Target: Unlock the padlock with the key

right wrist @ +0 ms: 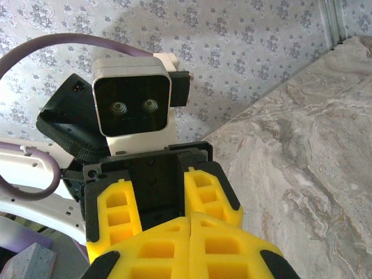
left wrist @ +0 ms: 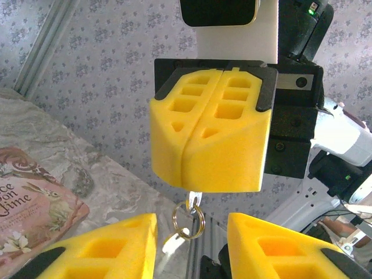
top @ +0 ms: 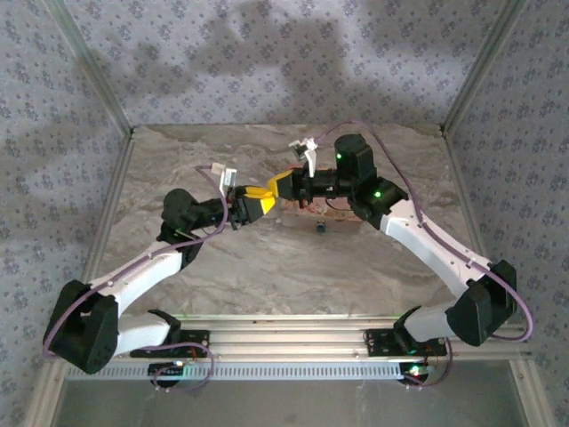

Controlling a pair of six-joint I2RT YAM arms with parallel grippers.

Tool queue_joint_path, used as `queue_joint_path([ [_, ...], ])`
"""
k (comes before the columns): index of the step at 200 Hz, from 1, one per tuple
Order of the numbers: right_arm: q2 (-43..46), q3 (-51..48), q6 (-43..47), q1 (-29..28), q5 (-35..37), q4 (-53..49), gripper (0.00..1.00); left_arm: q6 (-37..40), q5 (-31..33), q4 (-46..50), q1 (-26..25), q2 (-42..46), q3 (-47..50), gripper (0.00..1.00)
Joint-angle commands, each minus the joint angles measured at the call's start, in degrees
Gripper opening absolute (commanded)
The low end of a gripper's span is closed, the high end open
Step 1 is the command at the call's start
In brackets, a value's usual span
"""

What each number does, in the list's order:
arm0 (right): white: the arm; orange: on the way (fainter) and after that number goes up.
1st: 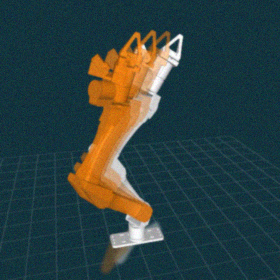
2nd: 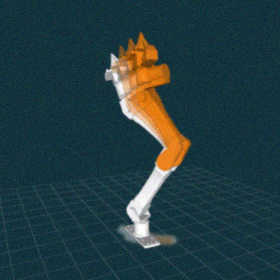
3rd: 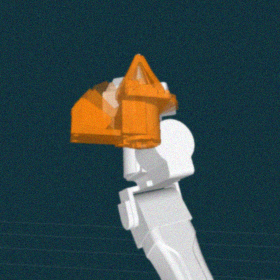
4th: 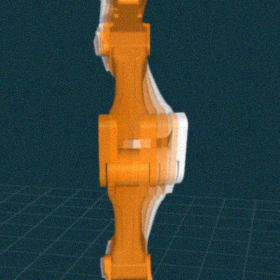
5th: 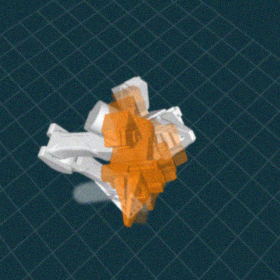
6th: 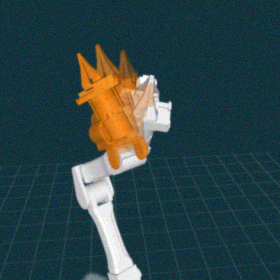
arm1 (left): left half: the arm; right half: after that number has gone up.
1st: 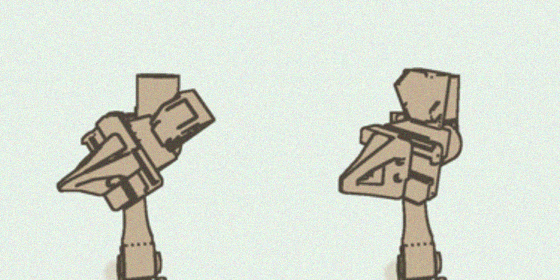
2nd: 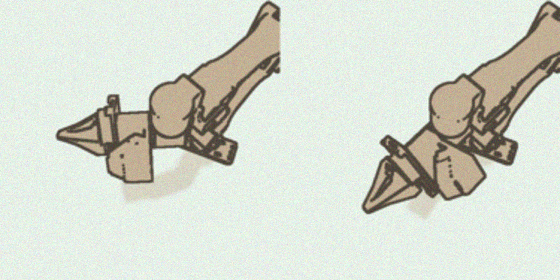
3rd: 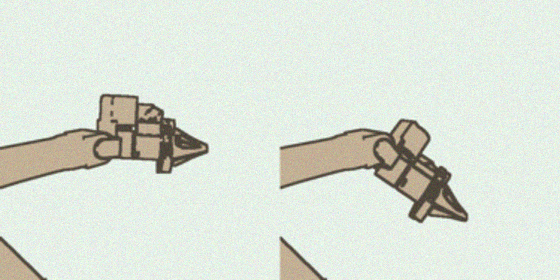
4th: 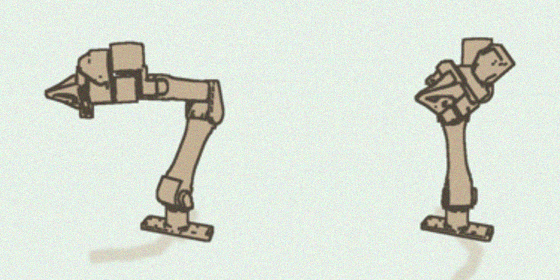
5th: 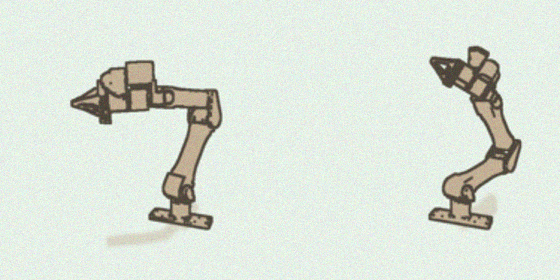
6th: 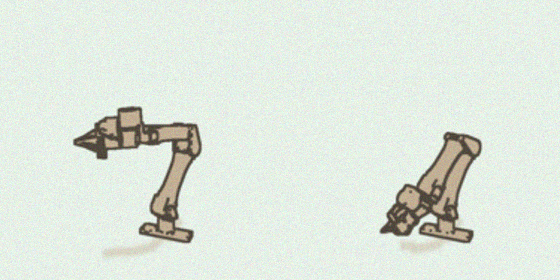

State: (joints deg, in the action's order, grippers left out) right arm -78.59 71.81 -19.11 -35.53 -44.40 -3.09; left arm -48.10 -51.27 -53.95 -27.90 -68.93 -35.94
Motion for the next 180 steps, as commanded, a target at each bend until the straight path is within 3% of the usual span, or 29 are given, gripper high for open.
queue_joint_path([
  [1, 1.75, -0.88, -0.88, -0.36, -0.3, 1.19, 0.0, -0.32, -0.82, -3.09, -0.68, -0.24, -1.5, 0.35],
  [69, 1.75, -1.23, -1.45, -1.64, 0.71, 2.09, 0.0, -0.99, 0.2, -4.49, -1.35, -0.99, -2.02, 0.29],
  [130, 1.69, -1.67, -1.53, -2.06, 0.96, 2.17, 0.0, -2.24, 1.69, -5.98, -1.44, -1.4, -1.52, 0.0],
  [163, 2.22, -2.35, -2.73, -1.65, 2.41, 2.19, 0.0, -0.5, 2.13, -4.03, -1.2, -0.41, -0.69, 0.0],
  [180, 2.87, -2.29, -4.4, -1.02, 3.84, 2.3, 0.2, 3.98, 2.6, 2.7, -1.25, 0.84, -0.78, 0.0],
])
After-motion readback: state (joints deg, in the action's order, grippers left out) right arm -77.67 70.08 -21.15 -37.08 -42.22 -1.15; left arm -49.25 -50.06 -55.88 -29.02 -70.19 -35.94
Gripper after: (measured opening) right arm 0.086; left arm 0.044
